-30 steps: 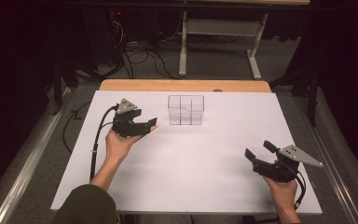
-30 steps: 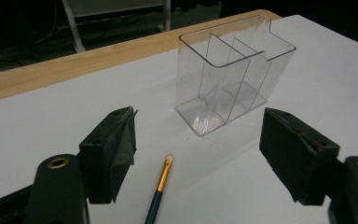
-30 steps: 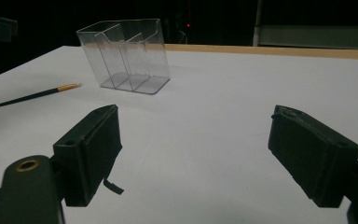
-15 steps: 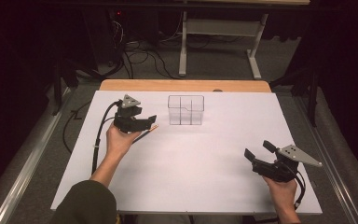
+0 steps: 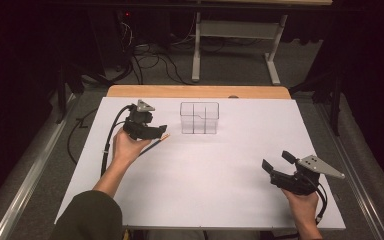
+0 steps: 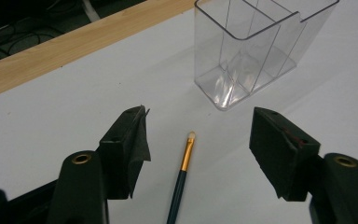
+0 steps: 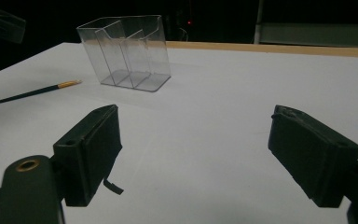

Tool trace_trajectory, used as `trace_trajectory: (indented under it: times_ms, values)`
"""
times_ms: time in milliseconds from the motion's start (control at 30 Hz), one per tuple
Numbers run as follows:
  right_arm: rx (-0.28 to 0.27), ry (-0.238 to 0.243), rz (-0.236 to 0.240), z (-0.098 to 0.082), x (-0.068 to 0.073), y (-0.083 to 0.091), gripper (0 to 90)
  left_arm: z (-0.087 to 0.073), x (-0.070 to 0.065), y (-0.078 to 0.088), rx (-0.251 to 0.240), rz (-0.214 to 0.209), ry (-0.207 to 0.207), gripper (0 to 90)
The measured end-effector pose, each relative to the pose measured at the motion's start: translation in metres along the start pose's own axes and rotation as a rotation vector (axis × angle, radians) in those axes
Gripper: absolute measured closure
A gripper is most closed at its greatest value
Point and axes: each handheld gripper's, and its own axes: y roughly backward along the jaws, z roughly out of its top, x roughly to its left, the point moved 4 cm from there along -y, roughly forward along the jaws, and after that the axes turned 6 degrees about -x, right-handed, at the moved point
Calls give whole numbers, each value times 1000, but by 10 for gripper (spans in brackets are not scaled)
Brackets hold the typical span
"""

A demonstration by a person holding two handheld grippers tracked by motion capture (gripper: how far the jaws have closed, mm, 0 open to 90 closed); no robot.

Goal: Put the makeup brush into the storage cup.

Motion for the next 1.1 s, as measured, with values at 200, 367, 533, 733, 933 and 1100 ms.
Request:
trace_trajectory:
  times_ms: [200, 367, 533, 733, 933, 1100]
  values:
    - [-1, -5, 1, 0, 0, 0, 185, 3, -1, -3, 51, -1, -29, 393]
    - [1, -4, 3, 0, 0, 0, 185, 6, -2, -5, 95, -9, -38, 397]
    - [-1, -6, 1, 0, 0, 0, 185, 7, -2, -8, 137, -5, -48, 405]
    - [4, 1, 5, -1, 0, -1, 185, 7, 2, -9, 181, -5, -53, 418]
    - [6, 0, 8, -1, 1, -1, 186, 6, 4, -11, 226, 2, -74, 429]
    - [2, -4, 6, 0, 0, -1, 186, 6, 4, -15, 258, 0, -82, 443]
